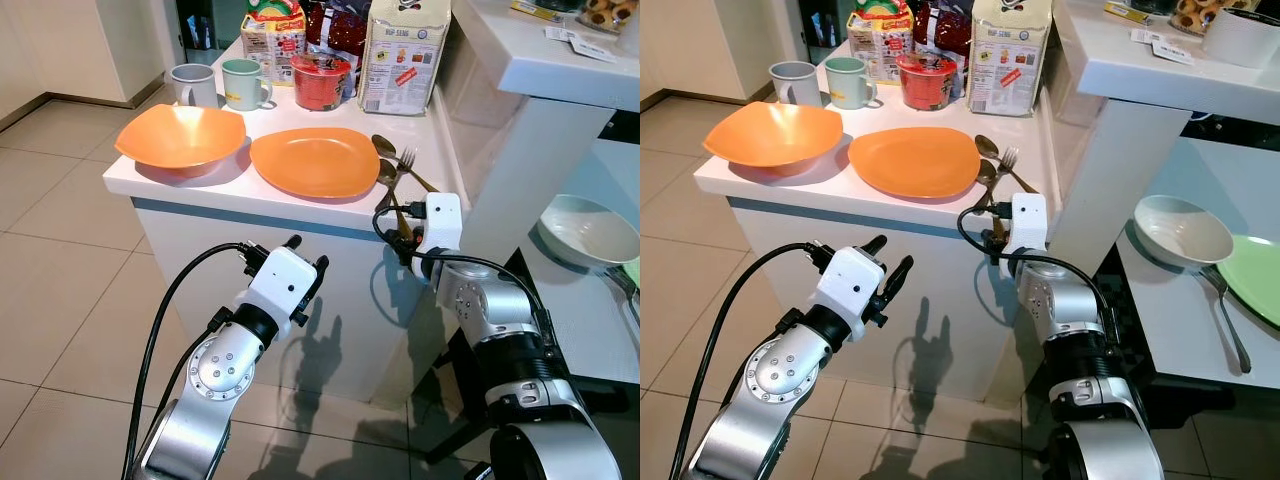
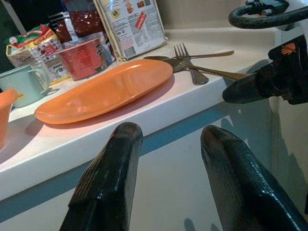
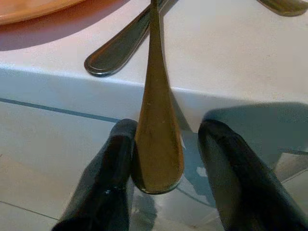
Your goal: Setting the table
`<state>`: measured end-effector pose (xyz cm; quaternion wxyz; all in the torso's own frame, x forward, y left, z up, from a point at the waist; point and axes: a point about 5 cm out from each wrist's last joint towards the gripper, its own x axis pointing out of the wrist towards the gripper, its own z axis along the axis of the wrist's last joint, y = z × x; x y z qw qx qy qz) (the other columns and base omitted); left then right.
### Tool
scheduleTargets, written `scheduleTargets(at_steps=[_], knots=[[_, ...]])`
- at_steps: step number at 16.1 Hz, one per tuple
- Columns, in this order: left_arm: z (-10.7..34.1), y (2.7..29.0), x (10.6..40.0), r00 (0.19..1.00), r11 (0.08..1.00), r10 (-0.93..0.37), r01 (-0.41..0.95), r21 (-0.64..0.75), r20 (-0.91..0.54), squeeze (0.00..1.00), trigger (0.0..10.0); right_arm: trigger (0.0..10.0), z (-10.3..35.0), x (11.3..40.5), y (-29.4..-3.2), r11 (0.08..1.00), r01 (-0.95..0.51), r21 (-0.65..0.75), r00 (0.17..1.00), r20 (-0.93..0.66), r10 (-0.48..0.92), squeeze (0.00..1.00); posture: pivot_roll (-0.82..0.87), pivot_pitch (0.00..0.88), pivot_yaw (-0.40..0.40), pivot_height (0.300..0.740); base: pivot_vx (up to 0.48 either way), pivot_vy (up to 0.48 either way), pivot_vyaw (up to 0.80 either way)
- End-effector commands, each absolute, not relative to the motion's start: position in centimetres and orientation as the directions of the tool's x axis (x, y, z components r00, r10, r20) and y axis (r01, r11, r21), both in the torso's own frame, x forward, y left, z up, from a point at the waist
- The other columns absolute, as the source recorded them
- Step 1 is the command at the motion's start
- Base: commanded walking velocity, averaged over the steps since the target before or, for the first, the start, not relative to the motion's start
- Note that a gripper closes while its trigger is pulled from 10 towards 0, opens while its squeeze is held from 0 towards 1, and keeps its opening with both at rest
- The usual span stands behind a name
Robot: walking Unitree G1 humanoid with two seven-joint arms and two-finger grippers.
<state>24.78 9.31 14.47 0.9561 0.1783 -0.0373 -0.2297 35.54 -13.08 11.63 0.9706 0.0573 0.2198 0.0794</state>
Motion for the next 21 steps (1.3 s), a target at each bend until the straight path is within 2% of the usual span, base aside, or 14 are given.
scheduleTargets(at_steps=[1,6,16,21], knots=[[14.5,9.0,24.9,0.885,0.821,-0.466,0.435,0.370,-0.006,0.00,10.0,0.0,12.5,36.0,-13.2,0.981,-0.131,0.143,0.906,-0.384,0.177,0.00,-0.02,0.000,-0.075,0.740,0.000,0.000,0.00],[14.6,9.0,25.0,0.885,0.820,-0.466,0.434,0.372,-0.005,0.00,10.0,0.0,13.0,36.3,-13.2,0.982,-0.143,0.125,0.913,-0.365,0.179,0.00,-0.02,0.000,-0.077,0.740,0.000,0.000,0.00],[14.7,9.1,25.2,0.885,0.821,-0.466,0.431,0.375,0.002,0.00,10.0,0.0,17.0,38.1,-13.6,0.978,-0.148,0.144,0.954,-0.239,0.180,0.00,-0.02,0.000,-0.076,0.740,0.000,0.000,0.00],[14.7,9.1,25.3,0.883,0.818,-0.470,0.434,0.377,0.002,0.00,10.0,0.0,19.1,38.8,-14.1,0.980,-0.094,0.176,0.981,-0.150,0.121,0.00,-0.01,0.000,-0.073,0.740,0.000,0.000,0.00]])
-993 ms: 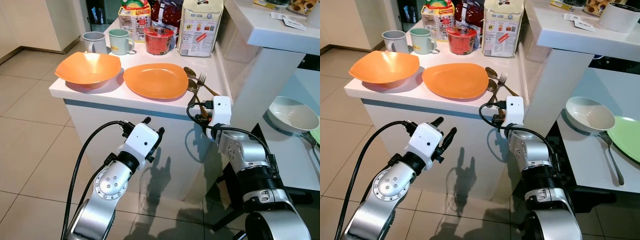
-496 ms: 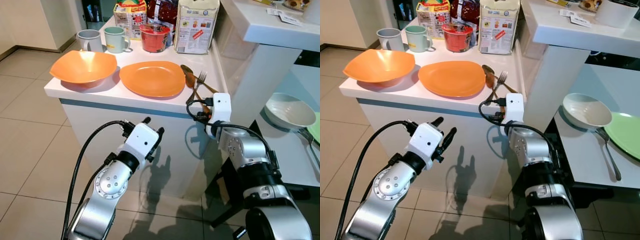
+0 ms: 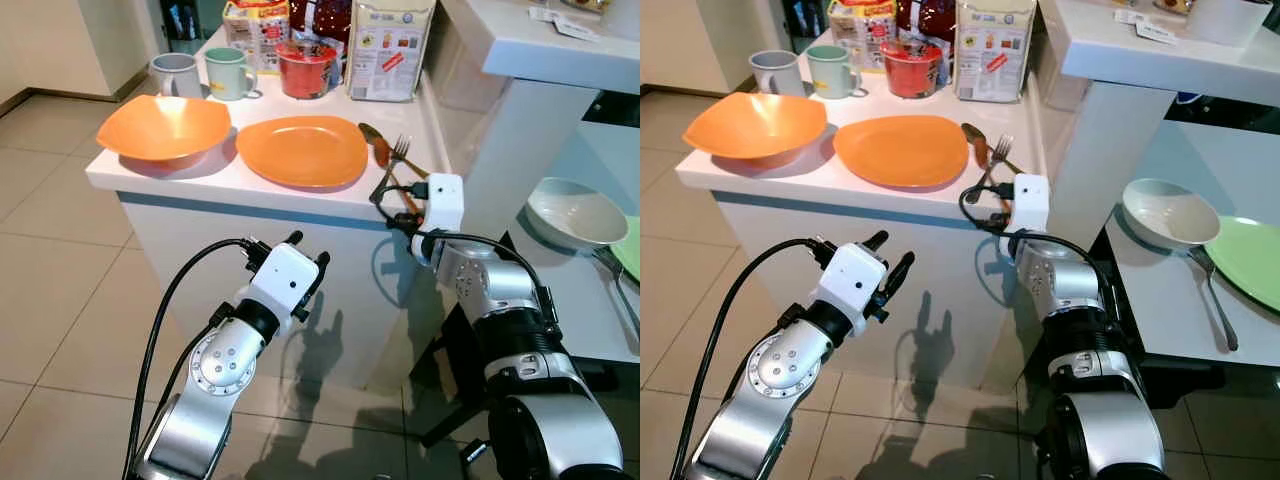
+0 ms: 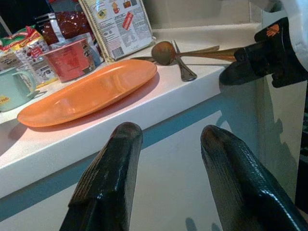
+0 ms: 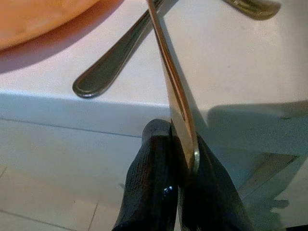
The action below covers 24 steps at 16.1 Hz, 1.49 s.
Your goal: Setting the table
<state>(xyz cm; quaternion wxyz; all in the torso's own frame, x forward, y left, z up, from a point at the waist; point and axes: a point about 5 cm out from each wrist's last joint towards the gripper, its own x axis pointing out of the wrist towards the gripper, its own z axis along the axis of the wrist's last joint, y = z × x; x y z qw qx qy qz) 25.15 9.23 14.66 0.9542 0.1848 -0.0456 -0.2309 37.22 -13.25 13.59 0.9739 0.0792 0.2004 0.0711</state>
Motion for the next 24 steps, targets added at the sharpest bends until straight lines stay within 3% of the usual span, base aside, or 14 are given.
scheduleTargets(at_steps=[1,10,15,19,20,24], knots=[[14.8,9.1,25.4,0.884,0.821,-0.467,0.431,0.375,0.008,0.00,10.0,0.0,19.6,38.8,-14.2,0.975,-0.088,0.203,0.988,-0.105,0.111,0.00,-0.02,0.000,-0.071,0.740,0.000,0.000,0.00],[15.7,9.3,26.9,0.893,0.843,-0.444,0.390,0.369,0.071,0.00,10.0,0.0,20.9,37.0,-15.3,0.926,-0.131,0.355,0.989,0.117,0.095,0.00,-0.04,0.000,-0.033,0.740,0.000,0.000,0.00],[15.8,9.6,27.0,0.899,0.849,-0.430,0.372,0.375,0.082,0.00,10.0,0.0,21.2,35.8,-15.6,0.908,-0.194,0.370,0.974,0.181,0.134,0.00,-0.03,0.000,-0.034,0.740,0.000,0.000,0.00],[16.1,10.7,27.3,0.928,0.886,-0.357,0.302,0.352,0.104,0.00,10.0,0.0,21.9,33.3,-16.1,0.857,-0.311,0.412,0.932,0.311,0.188,0.00,-0.02,0.000,-0.028,0.740,0.000,0.000,0.00],[16.4,11.2,27.4,0.936,0.906,-0.329,0.276,0.321,0.126,0.00,10.0,0.0,22.2,31.4,-16.4,0.840,-0.350,0.414,0.910,0.365,0.199,0.00,-0.02,0.000,-0.023,0.740,0.000,0.000,0.00],[16.8,12.0,27.5,0.942,0.922,-0.298,0.242,0.301,0.156,0.00,10.0,0.0,21.8,28.1,-16.8,0.795,-0.402,0.453,0.884,0.418,0.209,0.00,-0.02,0.000,-0.001,0.740,0.000,0.000,0.00]])
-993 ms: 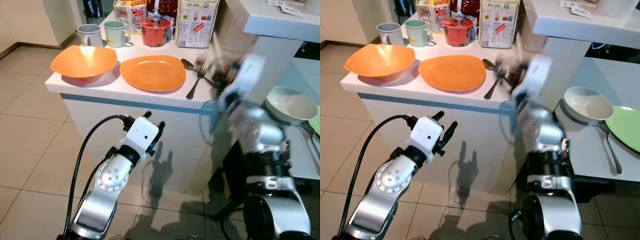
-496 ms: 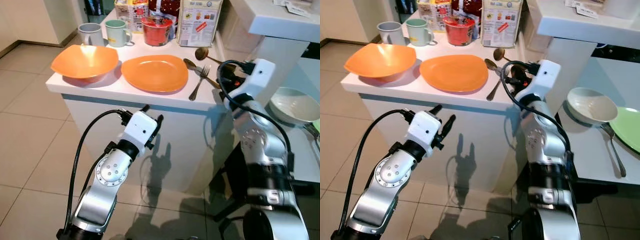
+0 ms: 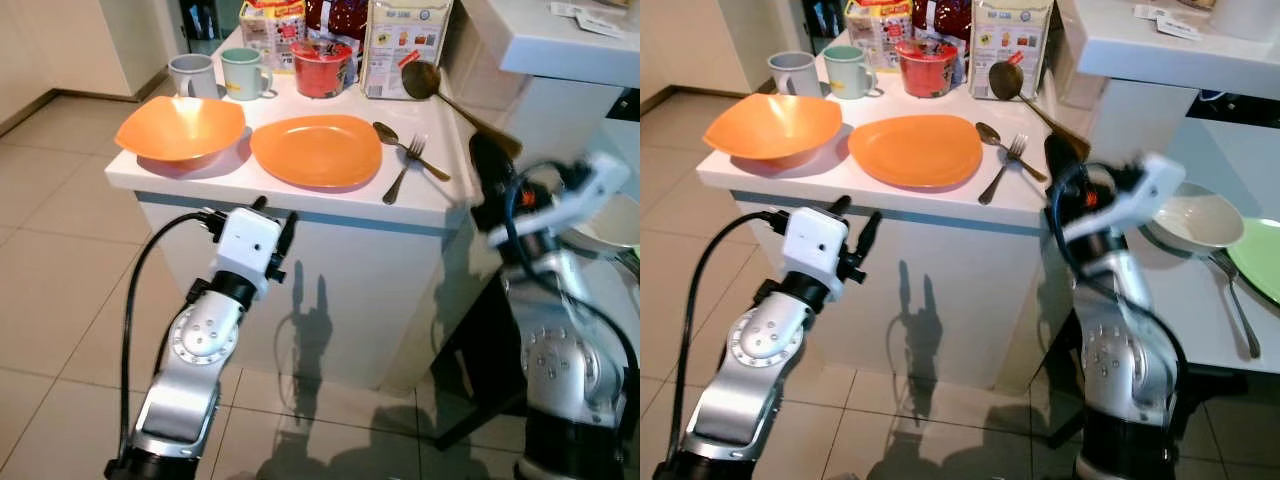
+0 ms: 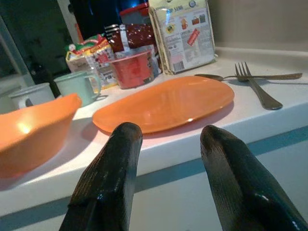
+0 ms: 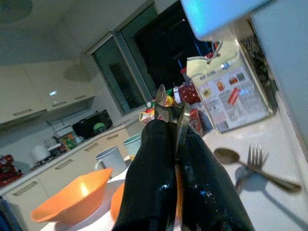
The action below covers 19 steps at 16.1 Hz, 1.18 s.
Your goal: Setting the table
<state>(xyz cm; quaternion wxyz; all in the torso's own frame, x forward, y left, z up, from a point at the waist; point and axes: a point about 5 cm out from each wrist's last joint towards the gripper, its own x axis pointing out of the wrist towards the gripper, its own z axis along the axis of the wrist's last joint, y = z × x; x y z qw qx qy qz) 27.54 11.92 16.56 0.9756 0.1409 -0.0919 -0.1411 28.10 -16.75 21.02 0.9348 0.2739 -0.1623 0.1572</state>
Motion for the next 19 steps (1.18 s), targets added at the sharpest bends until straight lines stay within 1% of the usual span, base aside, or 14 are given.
scheduleTargets(at_steps=[1,3,5,6,7,9,10,11,12,15,19], knots=[[16.9,11.8,27.3,0.940,0.922,-0.301,0.244,0.300,0.160,0.00,10.0,0.0,21.4,27.3,-16.9,0.780,-0.416,0.468,0.883,0.414,0.222,0.00,-0.02,0.000,0.004,0.740,0.000,0.000,0.00],[17.1,11.7,27.1,0.933,0.919,-0.321,0.265,0.292,0.162,0.00,10.0,0.0,20.6,26.0,-17.1,0.790,-0.423,0.443,0.884,0.394,0.252,0.00,-0.02,0.000,0.013,0.740,0.000,0.000,0.00],[16.9,12.1,27.0,0.933,0.918,-0.323,0.268,0.291,0.159,0.00,10.0,0.0,20.4,25.2,-17.0,0.801,-0.439,0.407,0.878,0.385,0.285,0.00,-0.02,0.000,0.014,0.740,0.000,0.000,0.00],[16.6,12.4,26.9,0.939,0.924,-0.309,0.257,0.284,0.154,0.00,10.0,0.0,20.3,24.5,-17.1,0.826,-0.430,0.365,0.878,0.382,0.288,0.00,-0.03,0.000,0.024,0.740,0.000,0.000,0.00],[16.6,12.4,26.8,0.938,0.922,-0.309,0.256,0.289,0.154,0.00,10.0,0.0,20.3,24.0,-17.2,0.843,-0.422,0.334,0.878,0.380,0.289,0.00,-0.02,0.000,0.018,0.740,0.000,0.000,0.00],[16.7,12.3,26.6,0.935,0.919,-0.315,0.258,0.299,0.161,0.00,10.0,0.0,19.6,23.0,-16.7,0.856,-0.426,0.294,0.878,0.361,0.313,0.00,-0.02,0.000,0.022,0.740,0.000,0.000,0.00],[16.8,12.3,26.6,0.933,0.917,-0.319,0.261,0.301,0.164,0.00,10.0,0.0,19.4,22.9,-16.5,0.856,-0.427,0.293,0.878,0.358,0.316,0.00,-0.01,0.000,0.023,0.740,0.000,-0.379,0.00],[17.0,12.2,26.6,0.929,0.913,-0.329,0.268,0.306,0.169,0.00,10.0,4.1,19.3,22.7,-16.2,0.857,-0.425,0.292,0.881,0.353,0.316,0.00,-0.01,0.000,0.029,0.740,0.000,-0.431,0.00],[17.0,12.2,26.6,0.928,0.912,-0.332,0.270,0.308,0.170,0.00,10.0,10.0,19.2,22.6,-16.1,0.858,-0.423,0.291,0.882,0.351,0.315,0.00,-0.01,0.000,0.029,0.740,0.000,-0.442,0.00],[17.0,12.3,26.8,0.925,0.909,-0.340,0.277,0.312,0.170,0.00,10.0,10.0,18.8,22.0,-15.6,0.872,-0.417,0.256,0.881,0.350,0.318,0.00,-0.03,0.000,0.046,0.740,0.000,-0.446,0.00],[17.3,12.6,26.6,0.925,0.907,-0.339,0.272,0.320,0.174,0.00,10.0,10.0,18.5,21.0,-15.6,0.873,-0.446,0.196,0.868,0.333,0.369,0.00,-0.01,0.000,0.033,0.740,0.000,-0.437,0.00]])
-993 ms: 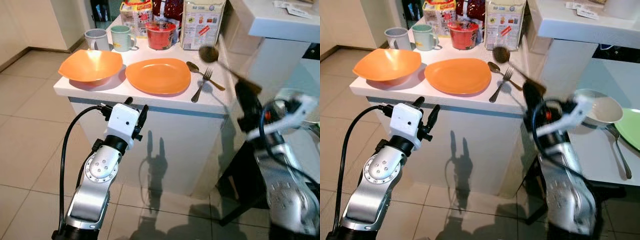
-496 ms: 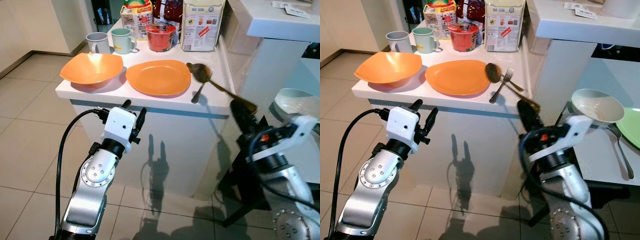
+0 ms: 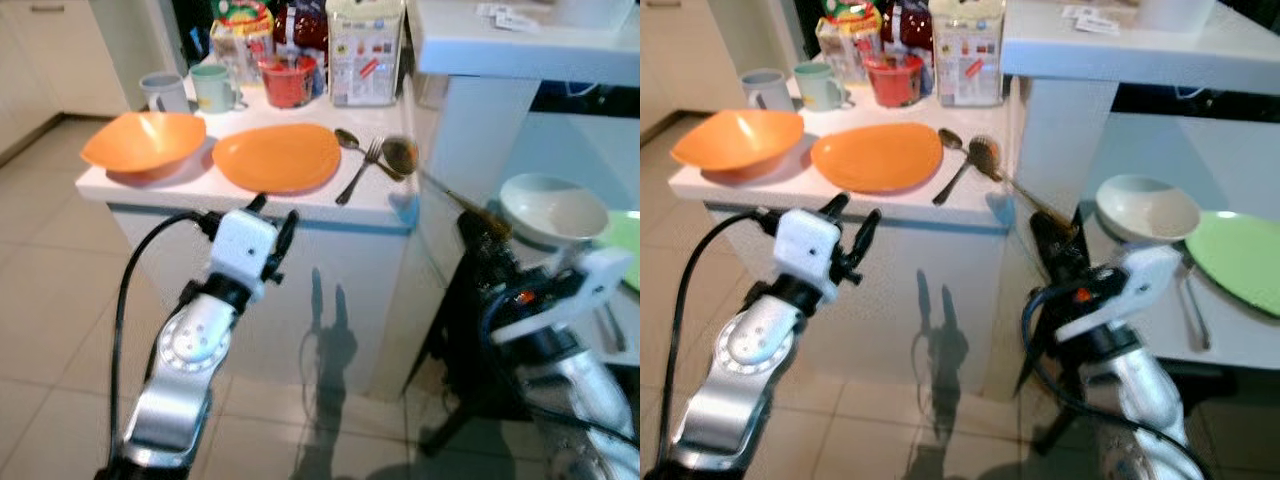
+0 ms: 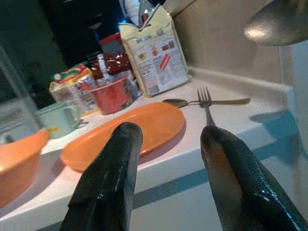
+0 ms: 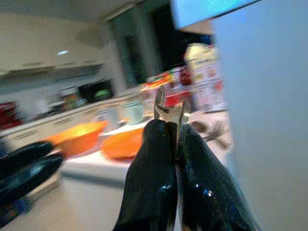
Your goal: Setting the table
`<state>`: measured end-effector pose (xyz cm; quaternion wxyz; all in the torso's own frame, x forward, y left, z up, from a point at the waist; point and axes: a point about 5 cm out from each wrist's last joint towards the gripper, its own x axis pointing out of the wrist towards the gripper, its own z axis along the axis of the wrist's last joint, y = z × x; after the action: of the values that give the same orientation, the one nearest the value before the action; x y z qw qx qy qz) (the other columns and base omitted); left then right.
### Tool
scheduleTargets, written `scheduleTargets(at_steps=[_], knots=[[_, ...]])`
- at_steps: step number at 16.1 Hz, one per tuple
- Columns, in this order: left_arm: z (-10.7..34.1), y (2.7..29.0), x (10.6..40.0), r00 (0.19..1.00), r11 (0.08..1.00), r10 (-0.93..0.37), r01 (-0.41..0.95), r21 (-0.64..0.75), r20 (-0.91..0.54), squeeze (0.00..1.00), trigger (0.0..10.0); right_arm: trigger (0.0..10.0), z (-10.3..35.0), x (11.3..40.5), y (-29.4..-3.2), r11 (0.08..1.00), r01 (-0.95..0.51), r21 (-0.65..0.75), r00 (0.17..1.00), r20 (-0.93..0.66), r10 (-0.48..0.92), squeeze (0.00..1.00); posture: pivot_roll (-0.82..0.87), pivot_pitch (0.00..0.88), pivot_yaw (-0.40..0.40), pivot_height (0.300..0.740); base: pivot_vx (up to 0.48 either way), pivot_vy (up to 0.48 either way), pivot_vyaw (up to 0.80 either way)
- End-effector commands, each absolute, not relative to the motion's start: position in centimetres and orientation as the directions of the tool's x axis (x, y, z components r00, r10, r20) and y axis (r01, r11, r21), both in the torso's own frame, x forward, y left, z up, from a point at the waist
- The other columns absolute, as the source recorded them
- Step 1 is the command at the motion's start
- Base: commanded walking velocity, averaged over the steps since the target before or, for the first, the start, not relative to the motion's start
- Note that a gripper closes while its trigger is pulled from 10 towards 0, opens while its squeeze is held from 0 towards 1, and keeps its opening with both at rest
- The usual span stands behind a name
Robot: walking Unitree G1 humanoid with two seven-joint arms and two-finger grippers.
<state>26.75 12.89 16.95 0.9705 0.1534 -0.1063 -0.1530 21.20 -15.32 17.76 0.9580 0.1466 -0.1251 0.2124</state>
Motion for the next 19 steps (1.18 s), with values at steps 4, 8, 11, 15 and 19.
scheduleTargets(at_steps=[4,8,11,15,19], knots=[[17.2,13.3,26.6,0.931,0.910,-0.323,0.258,0.325,0.167,0.00,10.0,10.0,18.3,19.8,-16.5,0.873,-0.470,0.135,0.859,0.298,0.416,0.00,-0.01,0.000,0.031,0.740,0.000,-0.422,0.00],[17.1,13.2,26.6,0.929,0.908,-0.332,0.267,0.324,0.162,0.00,10.0,10.0,18.2,19.8,-17.2,0.909,-0.399,0.121,0.887,0.302,0.349,0.00,-0.02,0.000,0.040,0.740,0.000,-0.383,0.00],[16.9,13.4,26.7,0.939,0.914,-0.312,0.254,0.317,0.147,0.00,10.0,10.0,17.5,20.1,-17.6,0.943,-0.293,0.158,0.933,0.261,0.246,0.00,-0.02,0.000,0.044,0.740,0.000,0.000,0.00],[16.9,13.2,26.9,0.939,0.921,-0.310,0.257,0.294,0.148,0.00,10.0,10.0,15.8,20.6,-17.8,0.961,-0.190,0.203,0.972,0.176,0.155,0.00,-0.03,0.000,0.047,0.740,0.000,0.000,0.00],[16.8,12.4,27.8,0.935,0.918,-0.325,0.275,0.286,0.143,0.00,10.0,10.0,14.1,21.7,-17.8,0.964,-0.120,0.236,0.990,0.101,0.099,0.00,-0.03,0.000,0.050,0.740,0.000,0.072,0.00]])
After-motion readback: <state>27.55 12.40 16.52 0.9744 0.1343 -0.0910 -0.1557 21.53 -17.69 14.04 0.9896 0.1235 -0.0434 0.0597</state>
